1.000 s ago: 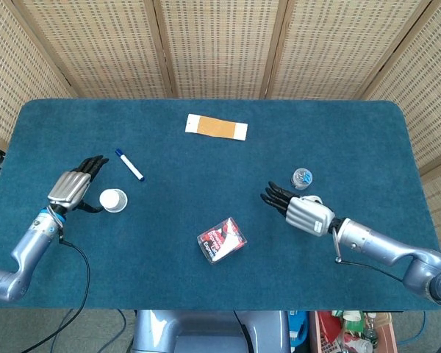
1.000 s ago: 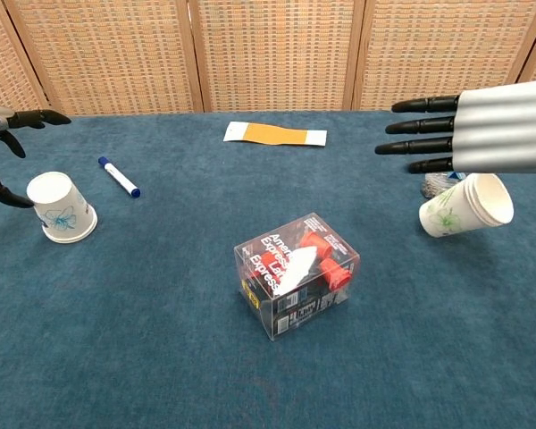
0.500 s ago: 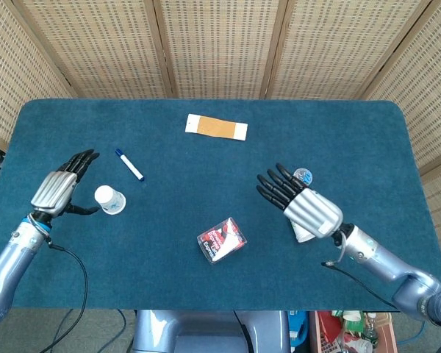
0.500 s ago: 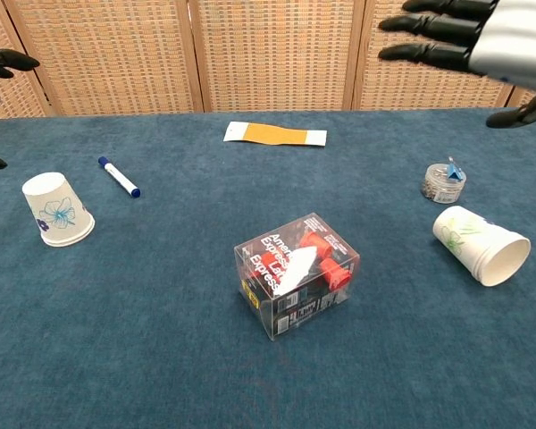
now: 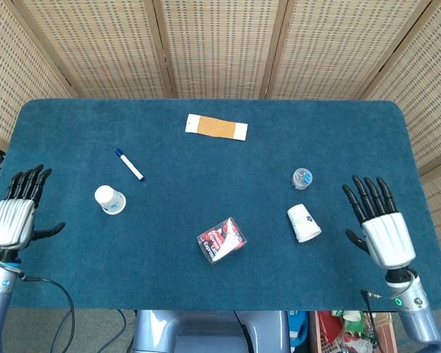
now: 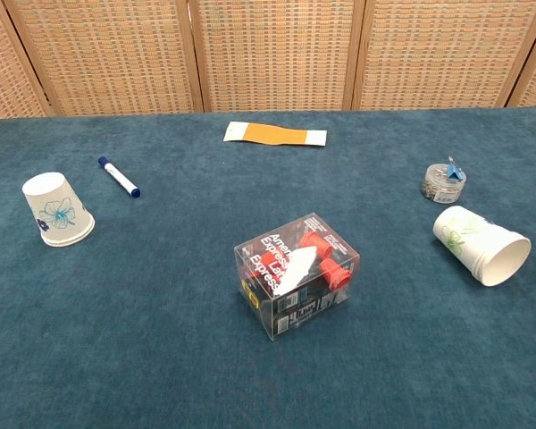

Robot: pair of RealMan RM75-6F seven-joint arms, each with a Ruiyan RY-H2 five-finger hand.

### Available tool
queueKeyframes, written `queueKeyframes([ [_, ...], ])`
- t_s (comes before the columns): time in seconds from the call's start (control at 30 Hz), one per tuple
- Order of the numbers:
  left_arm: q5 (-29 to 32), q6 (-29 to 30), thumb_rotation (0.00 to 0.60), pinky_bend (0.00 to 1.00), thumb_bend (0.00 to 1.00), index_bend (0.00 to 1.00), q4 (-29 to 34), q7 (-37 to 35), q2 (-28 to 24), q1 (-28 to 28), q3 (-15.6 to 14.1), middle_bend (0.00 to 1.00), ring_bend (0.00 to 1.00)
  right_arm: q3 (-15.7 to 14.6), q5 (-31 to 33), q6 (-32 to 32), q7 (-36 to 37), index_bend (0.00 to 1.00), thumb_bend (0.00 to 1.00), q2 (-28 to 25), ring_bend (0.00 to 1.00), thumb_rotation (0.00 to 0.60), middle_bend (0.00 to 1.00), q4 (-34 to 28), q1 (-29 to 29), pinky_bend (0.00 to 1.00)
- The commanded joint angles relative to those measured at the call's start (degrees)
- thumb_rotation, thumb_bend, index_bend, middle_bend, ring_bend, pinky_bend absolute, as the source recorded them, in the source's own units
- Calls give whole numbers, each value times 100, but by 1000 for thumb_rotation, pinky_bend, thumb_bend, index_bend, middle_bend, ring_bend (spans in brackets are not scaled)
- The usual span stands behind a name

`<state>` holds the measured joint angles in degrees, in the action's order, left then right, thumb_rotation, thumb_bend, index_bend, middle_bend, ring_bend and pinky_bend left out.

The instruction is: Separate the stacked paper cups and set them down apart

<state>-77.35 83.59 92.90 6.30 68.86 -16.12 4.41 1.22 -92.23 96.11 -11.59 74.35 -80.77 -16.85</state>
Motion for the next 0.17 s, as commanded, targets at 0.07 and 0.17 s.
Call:
queueKeyframes([
  [0.07, -231, 457, 600, 0, 99, 0, -125, 320, 248, 389, -213, 0, 0, -124, 351, 35, 282, 0, 0, 107, 0, 600, 0, -165, 401, 0],
  [0.17, -296, 477, 600, 0, 98, 0, -121, 341, 254, 437, -218, 0, 0, -119, 463, 80, 412, 0, 0, 132, 0, 600, 0, -215, 590, 0],
])
